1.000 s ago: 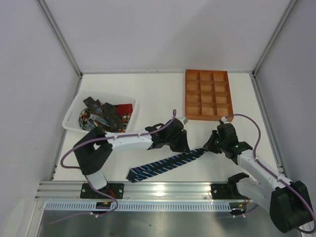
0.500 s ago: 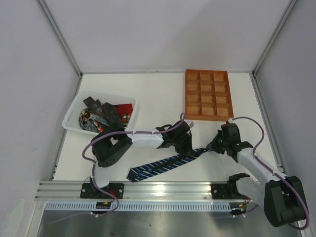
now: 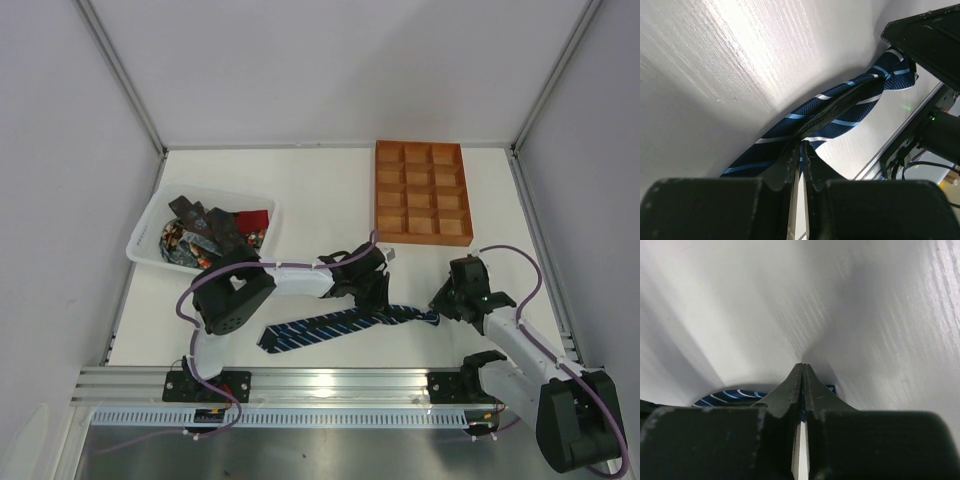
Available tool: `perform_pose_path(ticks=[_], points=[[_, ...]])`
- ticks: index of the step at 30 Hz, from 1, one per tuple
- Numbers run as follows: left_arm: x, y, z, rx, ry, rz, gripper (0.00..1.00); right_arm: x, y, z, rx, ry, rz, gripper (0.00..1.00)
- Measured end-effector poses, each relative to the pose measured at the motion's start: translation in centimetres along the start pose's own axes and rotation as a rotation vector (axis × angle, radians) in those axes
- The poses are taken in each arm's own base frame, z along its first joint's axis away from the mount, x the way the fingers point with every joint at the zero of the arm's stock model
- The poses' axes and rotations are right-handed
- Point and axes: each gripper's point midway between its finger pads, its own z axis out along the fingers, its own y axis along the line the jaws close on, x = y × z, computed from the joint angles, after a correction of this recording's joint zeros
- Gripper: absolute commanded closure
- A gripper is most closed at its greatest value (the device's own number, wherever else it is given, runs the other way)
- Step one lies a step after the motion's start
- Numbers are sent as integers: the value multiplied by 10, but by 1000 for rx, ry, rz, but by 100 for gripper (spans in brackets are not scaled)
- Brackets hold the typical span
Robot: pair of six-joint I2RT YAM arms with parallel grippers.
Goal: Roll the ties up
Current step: Roll the tie
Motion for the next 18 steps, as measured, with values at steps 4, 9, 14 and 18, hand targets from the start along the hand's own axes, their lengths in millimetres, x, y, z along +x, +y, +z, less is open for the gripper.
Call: perform_pose_path(ticks=[4,9,14,18], points=[[2,2,-4,-9,6,27,88,0,4,-4,-28,-1,-31,77],[12,7,-16,-24,22,39,81,-5,10,-19,-61,-21,-18,44],[10,-5,-32,11,8,55,70,1,11,-30,-74,-1,8,39],[7,-18,-42,48,-7,68,68,12,12,-34,-98,47,18,39]])
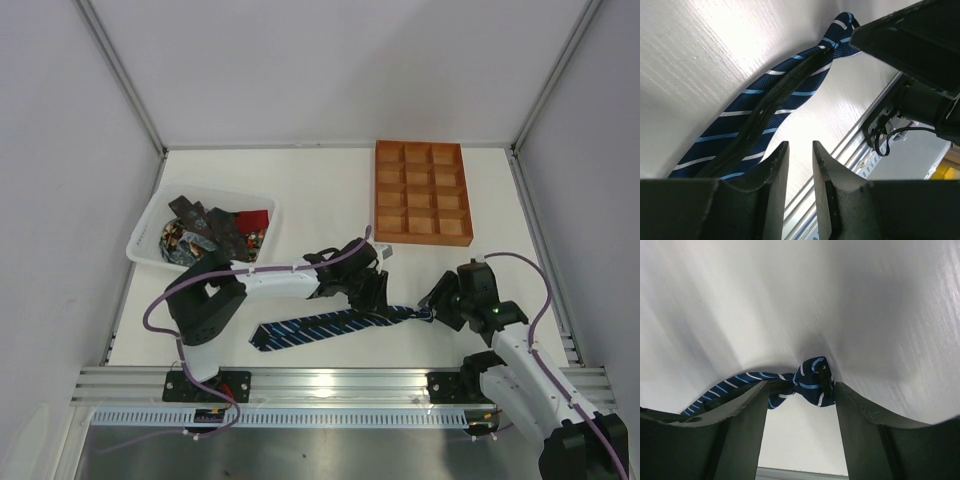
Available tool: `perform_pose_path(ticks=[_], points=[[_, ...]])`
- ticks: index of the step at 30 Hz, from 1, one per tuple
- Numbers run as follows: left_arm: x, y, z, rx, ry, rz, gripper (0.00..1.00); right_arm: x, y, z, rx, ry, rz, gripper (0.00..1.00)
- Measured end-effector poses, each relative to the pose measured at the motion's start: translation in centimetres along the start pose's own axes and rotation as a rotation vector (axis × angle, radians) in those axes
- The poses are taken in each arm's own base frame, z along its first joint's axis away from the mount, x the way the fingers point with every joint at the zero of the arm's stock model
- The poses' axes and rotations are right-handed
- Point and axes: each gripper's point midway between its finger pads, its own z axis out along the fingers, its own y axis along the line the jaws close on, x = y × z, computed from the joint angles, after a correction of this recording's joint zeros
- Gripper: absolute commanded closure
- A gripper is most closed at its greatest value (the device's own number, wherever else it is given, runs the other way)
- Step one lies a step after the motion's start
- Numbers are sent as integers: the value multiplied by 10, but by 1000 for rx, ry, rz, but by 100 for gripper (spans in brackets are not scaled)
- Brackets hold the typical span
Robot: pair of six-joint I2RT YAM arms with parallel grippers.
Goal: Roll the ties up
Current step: Roll the tie
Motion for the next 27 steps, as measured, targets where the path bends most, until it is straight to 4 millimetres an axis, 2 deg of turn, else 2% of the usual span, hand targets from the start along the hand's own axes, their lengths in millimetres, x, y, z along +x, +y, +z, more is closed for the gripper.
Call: perform_pose_path(ticks=[8,12,16,23,27], points=[[-6,-3,-3,10,-10,21,70,23,-7,1,-48,48,22,35],[-10,6,-1,2,-13,9,71,30,-12,4,-47,68,29,37],[-12,17,3,-13,-12,-10,72,29,-11,6,-47,69,38,40],[-1,32,12,-27,16,-27,74,24,-6,15,-56,60,40,49],[2,35,15,-28,19,-28,75,21,-2,21,-63,59,16,67]])
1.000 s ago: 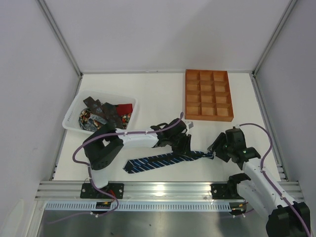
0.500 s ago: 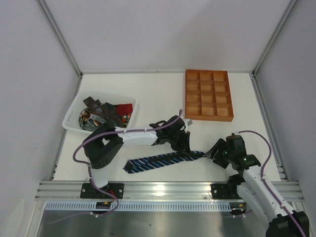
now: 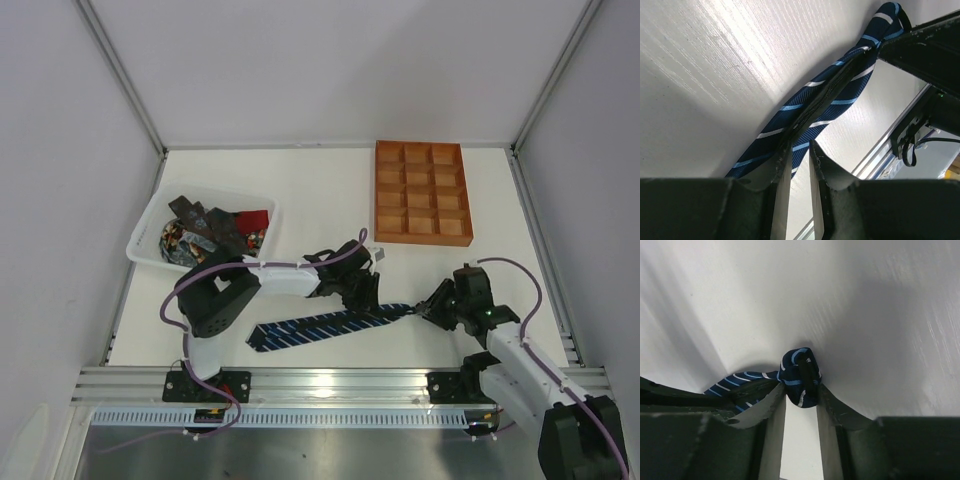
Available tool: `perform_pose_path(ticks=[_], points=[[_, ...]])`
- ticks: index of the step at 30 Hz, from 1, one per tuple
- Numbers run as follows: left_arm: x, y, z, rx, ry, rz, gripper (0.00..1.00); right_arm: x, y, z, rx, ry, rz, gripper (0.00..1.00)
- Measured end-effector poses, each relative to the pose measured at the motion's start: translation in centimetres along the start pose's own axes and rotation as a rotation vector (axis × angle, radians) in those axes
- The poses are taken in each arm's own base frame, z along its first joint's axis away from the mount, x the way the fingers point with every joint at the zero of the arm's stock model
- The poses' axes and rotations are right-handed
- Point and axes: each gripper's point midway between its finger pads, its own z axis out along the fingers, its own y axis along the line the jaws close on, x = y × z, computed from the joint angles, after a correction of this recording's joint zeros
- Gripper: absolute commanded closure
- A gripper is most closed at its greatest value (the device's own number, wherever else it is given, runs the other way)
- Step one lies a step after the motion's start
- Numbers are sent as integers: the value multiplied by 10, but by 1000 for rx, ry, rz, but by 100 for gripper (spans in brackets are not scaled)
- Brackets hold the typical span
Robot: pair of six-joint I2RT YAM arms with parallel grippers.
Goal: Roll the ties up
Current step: Roll the tie
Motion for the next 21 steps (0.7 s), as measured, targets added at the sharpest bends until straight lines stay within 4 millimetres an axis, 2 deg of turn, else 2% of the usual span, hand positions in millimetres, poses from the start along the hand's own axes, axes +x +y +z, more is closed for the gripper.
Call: perform_pose_path(ticks=[2,3,5,9,16,21], points=[[1,1,1,3,-1,1,76,-1,2,2,-5,3,-12,78],[2,2,1,3,0,0,76,-2,5,2,-11,2,-30,79],[3,2,2,8,0,1,76,-4,9,1,-11,-3,-65,90],[4,1,3,21,-1,5,76,-7,18,-3,-1,-22,-166,99],[5,0,3,30,1,7,77,-11,55,-16,-31,-84,-382,100],[5,0,3,30,2,6,77,4,77,-20,-25,-105,-547,100]])
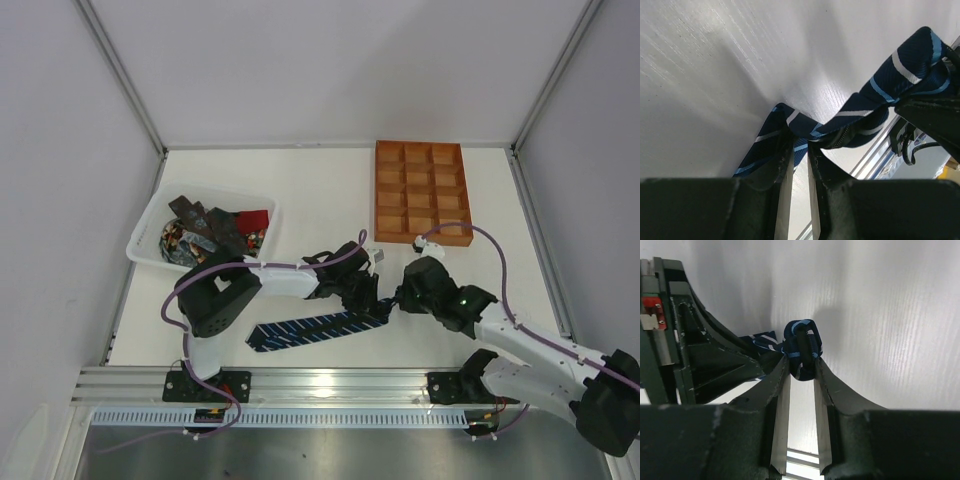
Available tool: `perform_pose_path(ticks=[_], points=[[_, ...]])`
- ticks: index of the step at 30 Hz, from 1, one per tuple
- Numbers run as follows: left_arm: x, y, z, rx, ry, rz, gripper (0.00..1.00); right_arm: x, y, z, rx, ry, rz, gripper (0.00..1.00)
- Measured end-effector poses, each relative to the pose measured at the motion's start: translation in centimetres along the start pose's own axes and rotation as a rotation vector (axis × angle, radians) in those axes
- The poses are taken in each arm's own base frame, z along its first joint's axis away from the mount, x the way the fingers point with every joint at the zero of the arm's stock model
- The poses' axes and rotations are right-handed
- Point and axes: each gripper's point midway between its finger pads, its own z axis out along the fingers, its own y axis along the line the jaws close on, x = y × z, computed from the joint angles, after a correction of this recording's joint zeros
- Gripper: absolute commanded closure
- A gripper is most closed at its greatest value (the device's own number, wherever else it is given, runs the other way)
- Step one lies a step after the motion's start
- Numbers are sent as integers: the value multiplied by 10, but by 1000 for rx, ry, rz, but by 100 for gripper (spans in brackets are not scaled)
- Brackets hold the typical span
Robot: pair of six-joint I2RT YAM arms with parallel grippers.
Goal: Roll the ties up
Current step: Roll the tie
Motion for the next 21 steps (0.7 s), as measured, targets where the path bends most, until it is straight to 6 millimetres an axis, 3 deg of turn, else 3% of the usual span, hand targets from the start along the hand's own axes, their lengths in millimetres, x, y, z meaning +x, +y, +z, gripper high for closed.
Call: perform_pose_path(ticks=[7,14,21], points=[[1,1,0,2,0,0,78,8,-9,2,166,-8,-96,100],[7,0,-7,7,-2,-12,77,4,-20,-5,244,-52,-94,100],[-3,-27,-17,115,-54,-57,81,-3,-16,-12,209,-95,-68,100]])
